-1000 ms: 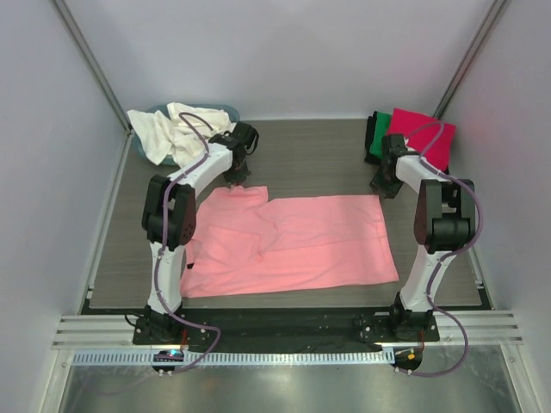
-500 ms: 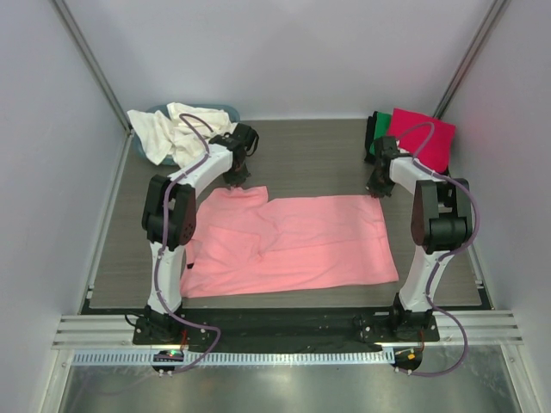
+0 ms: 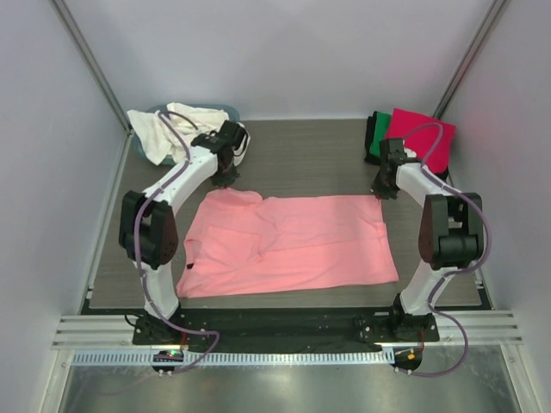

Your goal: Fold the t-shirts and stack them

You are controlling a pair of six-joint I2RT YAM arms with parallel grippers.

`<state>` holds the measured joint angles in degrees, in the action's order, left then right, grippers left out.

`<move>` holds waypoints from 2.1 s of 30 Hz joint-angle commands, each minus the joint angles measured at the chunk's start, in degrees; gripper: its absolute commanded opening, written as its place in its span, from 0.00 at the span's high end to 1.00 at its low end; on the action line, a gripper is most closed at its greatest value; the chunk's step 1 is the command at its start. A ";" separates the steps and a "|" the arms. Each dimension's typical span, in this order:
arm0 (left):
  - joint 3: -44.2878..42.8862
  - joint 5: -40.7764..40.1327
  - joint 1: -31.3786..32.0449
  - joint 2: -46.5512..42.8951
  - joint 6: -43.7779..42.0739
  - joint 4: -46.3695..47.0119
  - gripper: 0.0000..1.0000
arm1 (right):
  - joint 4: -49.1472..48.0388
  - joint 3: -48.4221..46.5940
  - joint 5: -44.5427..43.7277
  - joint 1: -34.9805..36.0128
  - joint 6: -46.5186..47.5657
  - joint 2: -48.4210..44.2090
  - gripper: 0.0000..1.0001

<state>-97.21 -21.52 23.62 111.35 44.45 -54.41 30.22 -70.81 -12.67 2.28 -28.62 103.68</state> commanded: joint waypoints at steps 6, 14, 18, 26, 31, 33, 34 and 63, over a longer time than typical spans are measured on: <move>18.09 -1.60 1.60 -17.38 5.64 -1.22 1.00 | -2.53 10.15 0.18 0.09 0.85 -17.78 0.99; 28.65 -2.48 6.52 -28.72 11.62 -3.85 1.00 | -2.53 18.85 -0.25 -0.09 0.59 -25.80 0.99; 31.37 -2.83 8.11 -32.68 13.65 -5.79 1.00 | -2.53 21.76 -0.52 -0.70 0.76 -28.70 0.99; 38.22 -3.36 12.06 -38.57 18.30 -7.29 1.00 | -2.36 26.32 -0.52 -1.23 -0.12 -33.45 0.99; 42.01 -2.74 13.47 -41.64 19.54 -7.46 0.99 | -2.01 28.53 -0.69 -1.32 -0.73 -35.38 0.99; 44.47 -2.13 14.44 -42.88 20.06 -6.94 0.88 | -1.22 29.32 -0.34 -1.41 -0.82 -36.35 0.90; 45.34 -1.60 14.61 -43.93 20.07 -6.85 0.81 | -0.60 29.32 -0.17 -1.49 -1.08 -36.62 0.70; 50.91 3.33 9.69 -20.67 14.27 21.89 0.33 | -7.72 33.00 16.70 8.79 -5.47 -21.58 0.03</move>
<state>-45.54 -16.86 33.58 85.30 60.42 -38.85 20.53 -42.33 3.99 10.46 -30.96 82.70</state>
